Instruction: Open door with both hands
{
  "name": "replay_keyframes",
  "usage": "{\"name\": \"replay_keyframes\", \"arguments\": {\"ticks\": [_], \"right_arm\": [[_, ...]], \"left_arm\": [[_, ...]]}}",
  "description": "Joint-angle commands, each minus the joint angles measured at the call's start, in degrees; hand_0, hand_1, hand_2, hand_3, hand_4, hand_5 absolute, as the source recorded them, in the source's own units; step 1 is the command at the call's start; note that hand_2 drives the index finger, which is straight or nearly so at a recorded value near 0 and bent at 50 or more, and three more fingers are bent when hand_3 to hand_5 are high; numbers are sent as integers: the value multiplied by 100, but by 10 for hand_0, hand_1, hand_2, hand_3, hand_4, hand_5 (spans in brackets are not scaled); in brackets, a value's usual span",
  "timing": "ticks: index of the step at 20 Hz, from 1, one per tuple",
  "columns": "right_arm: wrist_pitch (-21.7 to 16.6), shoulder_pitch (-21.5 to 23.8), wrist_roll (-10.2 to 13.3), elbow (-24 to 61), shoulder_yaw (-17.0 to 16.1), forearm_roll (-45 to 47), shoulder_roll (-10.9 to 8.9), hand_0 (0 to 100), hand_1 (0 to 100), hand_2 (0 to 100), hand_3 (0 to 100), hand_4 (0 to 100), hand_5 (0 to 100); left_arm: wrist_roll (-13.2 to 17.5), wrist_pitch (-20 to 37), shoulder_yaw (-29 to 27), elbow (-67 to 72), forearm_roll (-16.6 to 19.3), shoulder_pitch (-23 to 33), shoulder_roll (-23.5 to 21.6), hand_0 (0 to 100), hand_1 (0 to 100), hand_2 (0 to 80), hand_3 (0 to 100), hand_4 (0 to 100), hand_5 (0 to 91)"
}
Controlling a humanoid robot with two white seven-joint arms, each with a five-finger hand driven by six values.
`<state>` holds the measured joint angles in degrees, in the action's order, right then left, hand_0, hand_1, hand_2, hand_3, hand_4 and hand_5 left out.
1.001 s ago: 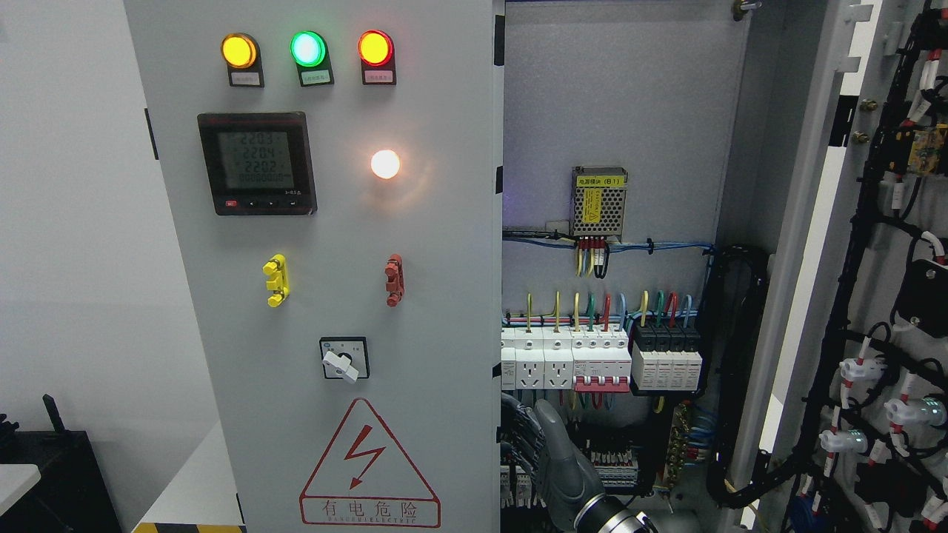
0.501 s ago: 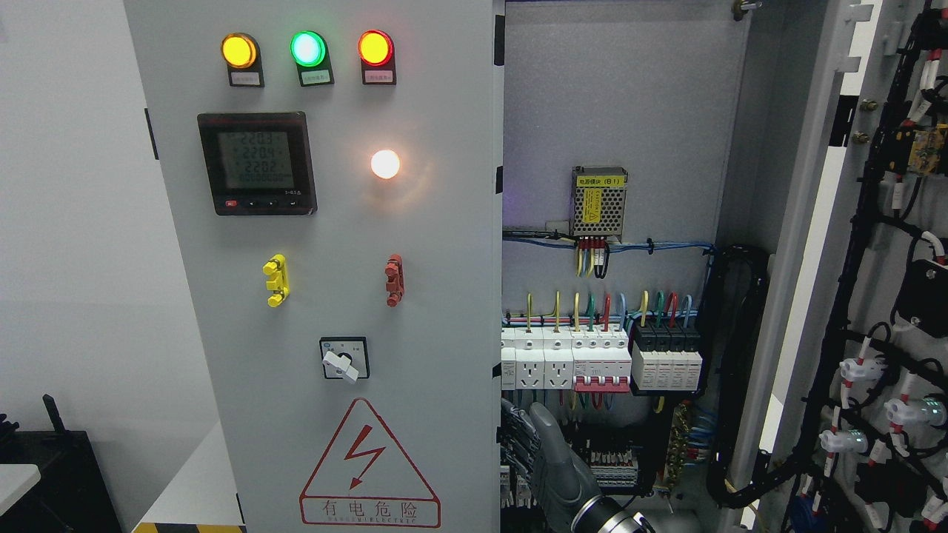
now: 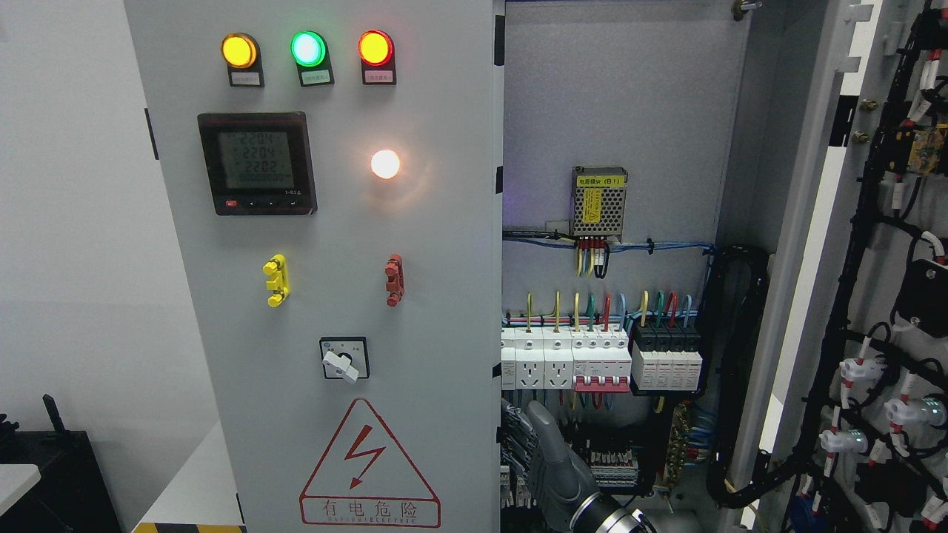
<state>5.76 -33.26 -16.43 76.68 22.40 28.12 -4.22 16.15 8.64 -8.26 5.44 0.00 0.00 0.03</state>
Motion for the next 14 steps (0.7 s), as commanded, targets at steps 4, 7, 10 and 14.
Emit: {"name": "replay_keyframes", "arguments": {"ticks": [4, 7, 10, 14], "right_arm": [[12, -5, -27, 23, 45, 246, 0, 0, 0, 0, 0, 0, 0], [91, -5, -27, 32, 36, 326, 0, 0, 0, 0, 0, 0, 0], [100, -5, -80, 40, 45, 352, 0, 0, 0, 0, 0, 0, 0], [100, -14, -177, 32, 45, 352, 0, 0, 0, 0, 0, 0, 0]], "left_arm": [[2, -2, 0, 1, -18, 176, 190, 0, 0, 0, 0, 42, 0], [2, -2, 0, 1, -18, 176, 190, 0, 0, 0, 0, 42, 0], [2, -2, 0, 1, -18, 176, 190, 0, 0, 0, 0, 41, 0], [3, -2, 0, 1, -18, 176, 190, 0, 0, 0, 0, 41, 0]]}}
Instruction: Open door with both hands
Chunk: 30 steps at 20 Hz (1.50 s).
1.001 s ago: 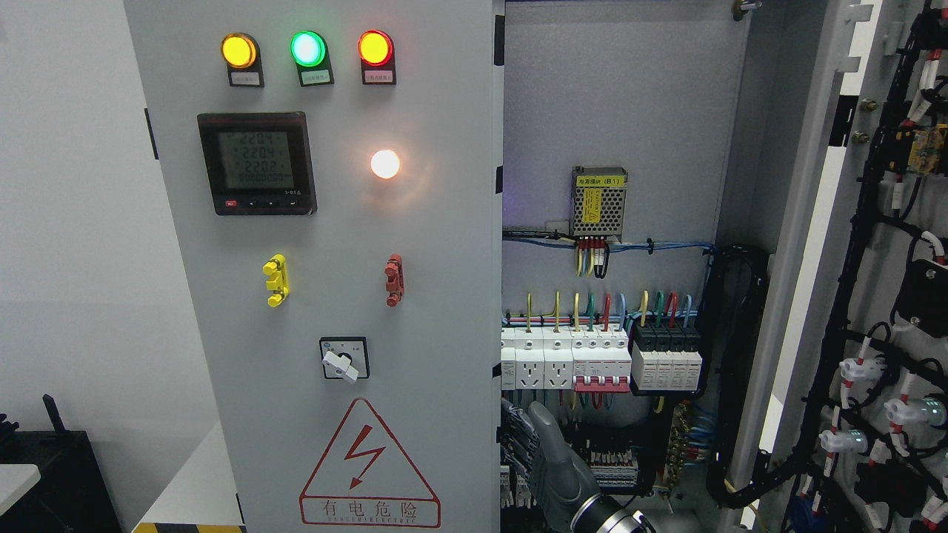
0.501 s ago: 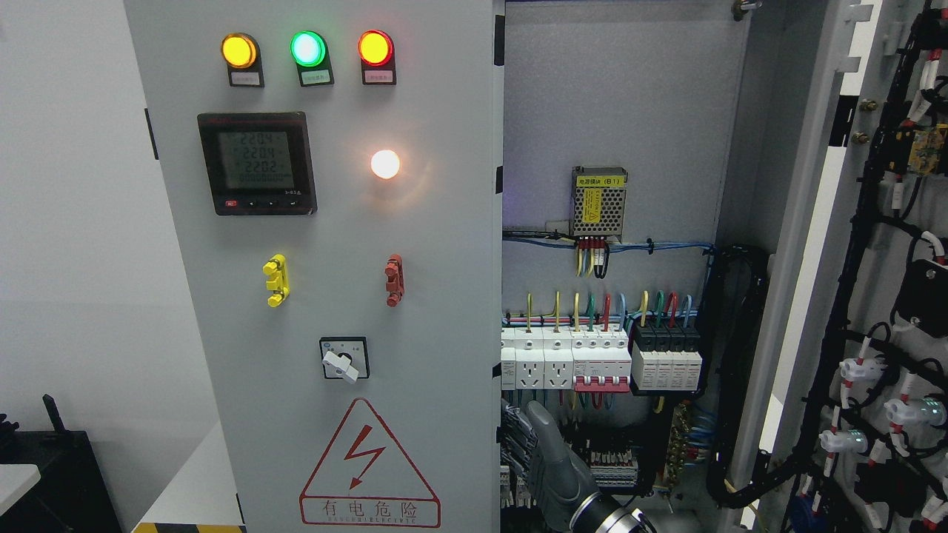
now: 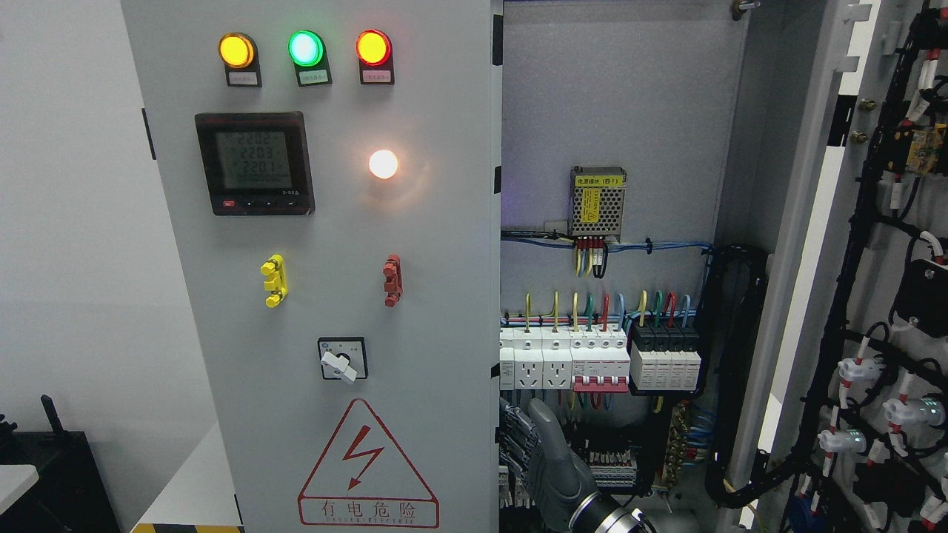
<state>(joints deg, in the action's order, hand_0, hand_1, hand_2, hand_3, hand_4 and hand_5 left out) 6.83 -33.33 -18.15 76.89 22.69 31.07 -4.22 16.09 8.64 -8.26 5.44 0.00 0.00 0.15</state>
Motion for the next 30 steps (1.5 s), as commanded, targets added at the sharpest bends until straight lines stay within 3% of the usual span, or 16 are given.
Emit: {"name": "replay_keyframes", "arguments": {"ticks": [1, 27, 30], "right_arm": [[-6, 2, -5, 10, 16, 57, 0, 0, 0, 0, 0, 0, 0], [-24, 283, -40, 554, 7, 57, -105, 0, 0, 0, 0, 0, 0], [-15, 301, -154, 607, 16, 66, -105, 0, 0, 0, 0, 0, 0]], "left_arm": [[8, -2, 0, 1, -18, 176, 187, 0, 0, 0, 0, 41, 0], [8, -2, 0, 1, -18, 176, 179, 0, 0, 0, 0, 42, 0], [8, -2, 0, 1, -18, 176, 179, 0, 0, 0, 0, 42, 0]]}}
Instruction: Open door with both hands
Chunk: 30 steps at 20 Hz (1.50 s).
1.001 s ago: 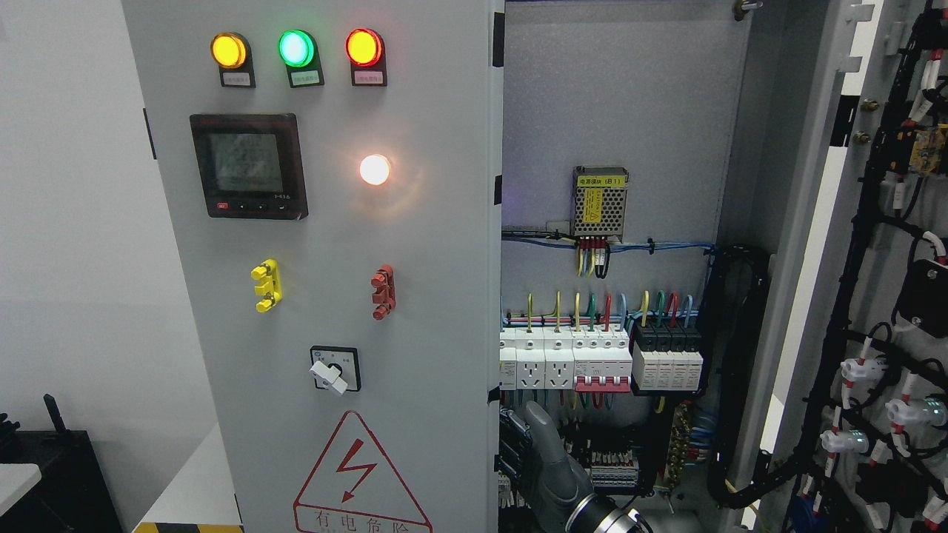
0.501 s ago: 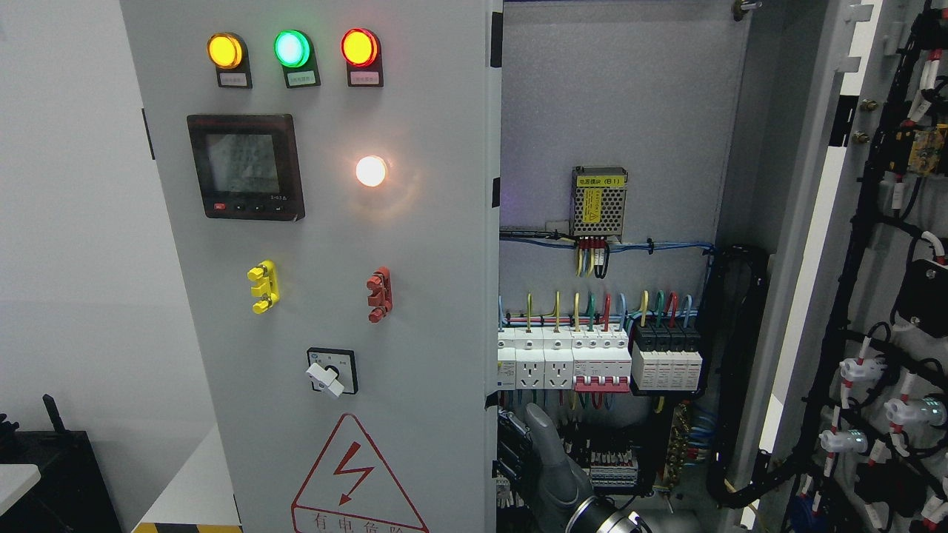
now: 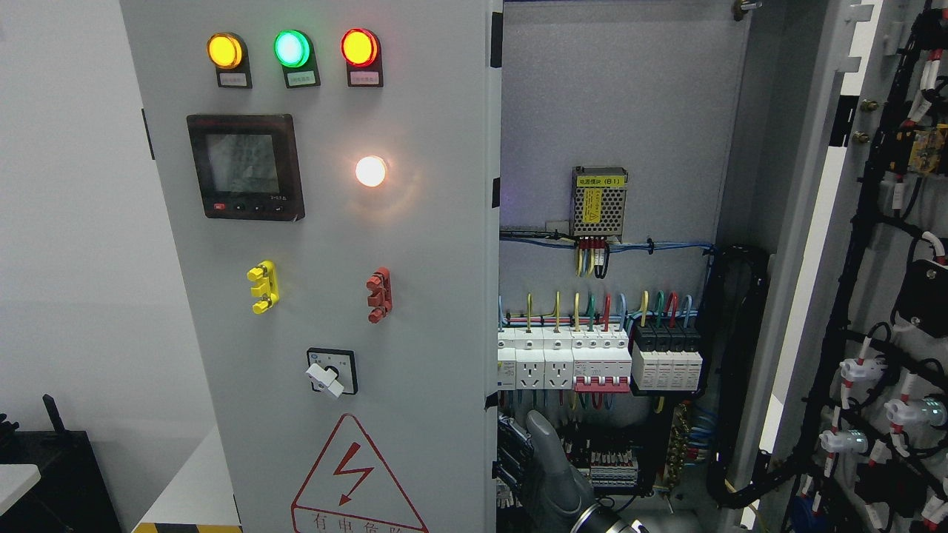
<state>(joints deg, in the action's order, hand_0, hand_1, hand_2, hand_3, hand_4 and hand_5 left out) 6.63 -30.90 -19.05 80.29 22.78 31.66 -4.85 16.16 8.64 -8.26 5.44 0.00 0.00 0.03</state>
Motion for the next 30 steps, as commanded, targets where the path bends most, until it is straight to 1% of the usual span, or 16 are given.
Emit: {"name": "replay_keyframes", "arguments": {"ticks": [1, 3, 6, 10, 15, 17, 22, 24, 29, 30], "right_arm": [[5, 58, -72, 268, 7, 7, -42, 0, 0, 0, 0, 0, 0], [13, 67, -81, 277, 7, 7, -42, 0, 0, 0, 0, 0, 0], [13, 102, -177, 374, 7, 59, -34, 0, 0, 0, 0, 0, 0], [127, 172, -186, 461, 25, 130, -34, 0, 0, 0, 0, 0, 0], [136, 181, -204, 488, 113, 138, -34, 0, 0, 0, 0, 0, 0], [206, 172, -335, 488, 148, 130, -34, 0, 0, 0, 0, 0, 0], [242, 172, -353, 488, 157, 130, -25, 0, 0, 0, 0, 0, 0], [242, 172, -423, 514, 166, 130, -25, 0, 0, 0, 0, 0, 0], [251, 190, -441, 611, 227, 139, -7, 0, 0, 0, 0, 0, 0], [251, 199, -511, 637, 236, 156, -7, 0, 0, 0, 0, 0, 0]], "left_arm": [[1, -2, 0, 1, -18, 176, 190, 0, 0, 0, 0, 42, 0], [1, -2, 0, 1, -18, 176, 190, 0, 0, 0, 0, 42, 0], [1, -2, 0, -8, -18, 176, 190, 0, 0, 0, 0, 42, 0], [1, -2, 0, 1, -18, 176, 199, 0, 0, 0, 0, 42, 0], [1, -2, 0, 1, -18, 176, 190, 0, 0, 0, 0, 42, 0], [1, -2, 0, 1, -18, 176, 190, 0, 0, 0, 0, 42, 0], [1, -2, 0, 1, -18, 176, 191, 0, 0, 0, 0, 42, 0], [1, -2, 0, 1, -18, 176, 190, 0, 0, 0, 0, 42, 0], [10, -2, 0, 1, -18, 176, 199, 0, 0, 0, 0, 42, 0], [2, -2, 0, 1, -18, 176, 191, 0, 0, 0, 0, 42, 0]]}}
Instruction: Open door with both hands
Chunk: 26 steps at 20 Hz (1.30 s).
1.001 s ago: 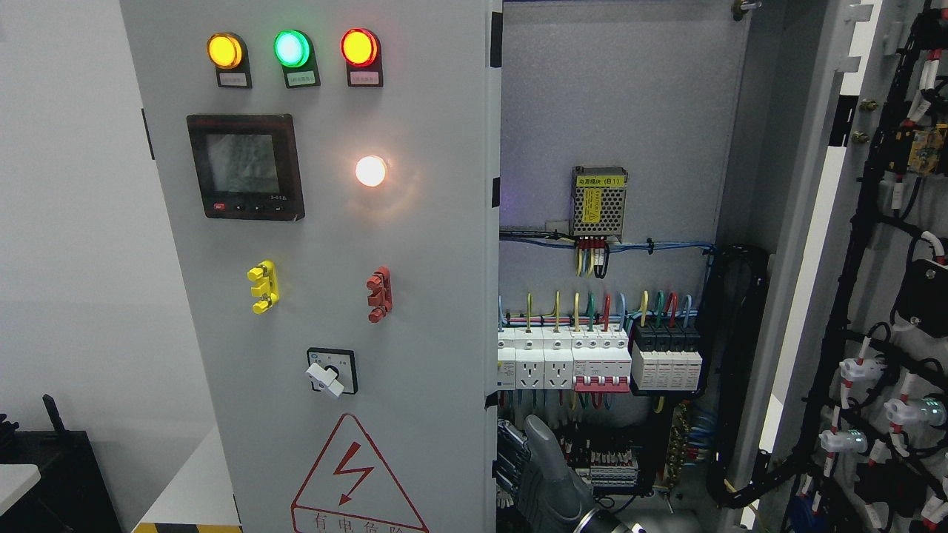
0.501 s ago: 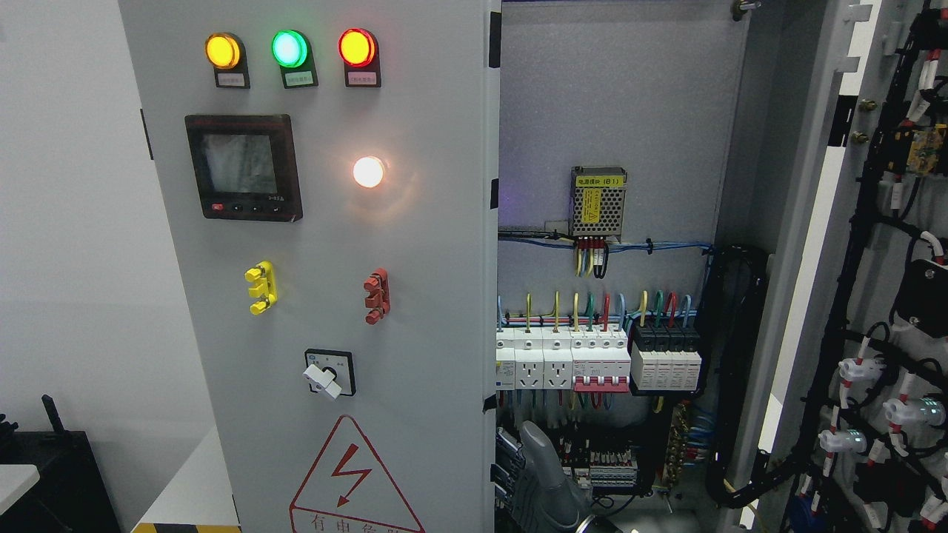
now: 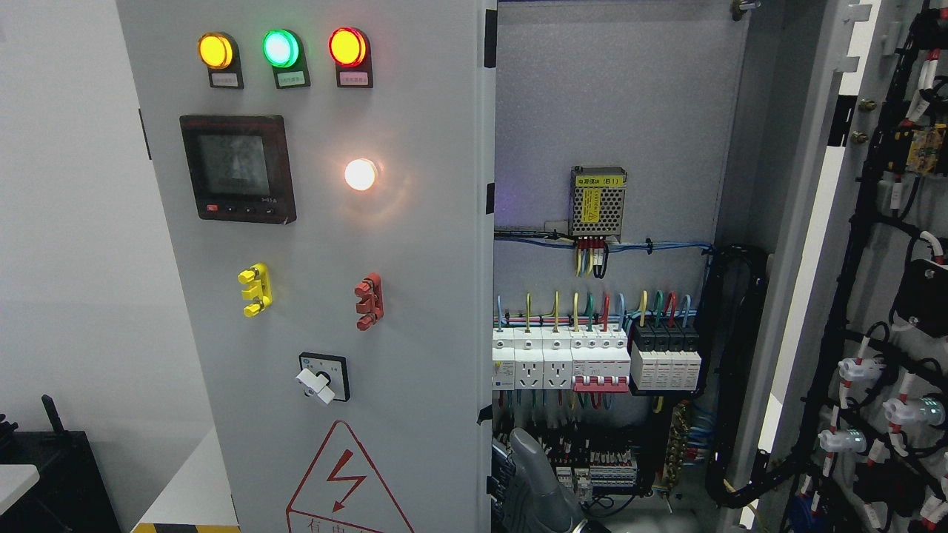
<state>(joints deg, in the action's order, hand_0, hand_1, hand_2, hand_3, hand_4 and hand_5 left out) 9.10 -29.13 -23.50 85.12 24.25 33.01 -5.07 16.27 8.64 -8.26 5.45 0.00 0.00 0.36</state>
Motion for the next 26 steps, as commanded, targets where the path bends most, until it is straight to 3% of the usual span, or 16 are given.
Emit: {"name": "replay_keyframes", "arguments": {"ticks": [1, 26], "right_arm": [[4, 31, -146, 171, 89, 65, 24, 0, 0, 0, 0, 0, 0], [136, 435, -375, 778, 379, 206, 15, 0, 0, 0, 0, 0, 0]], "left_arm": [[-1, -2, 0, 0, -18, 176, 157, 0, 0, 0, 0, 42, 0], [-9, -2, 0, 0, -18, 176, 157, 0, 0, 0, 0, 42, 0]]}}
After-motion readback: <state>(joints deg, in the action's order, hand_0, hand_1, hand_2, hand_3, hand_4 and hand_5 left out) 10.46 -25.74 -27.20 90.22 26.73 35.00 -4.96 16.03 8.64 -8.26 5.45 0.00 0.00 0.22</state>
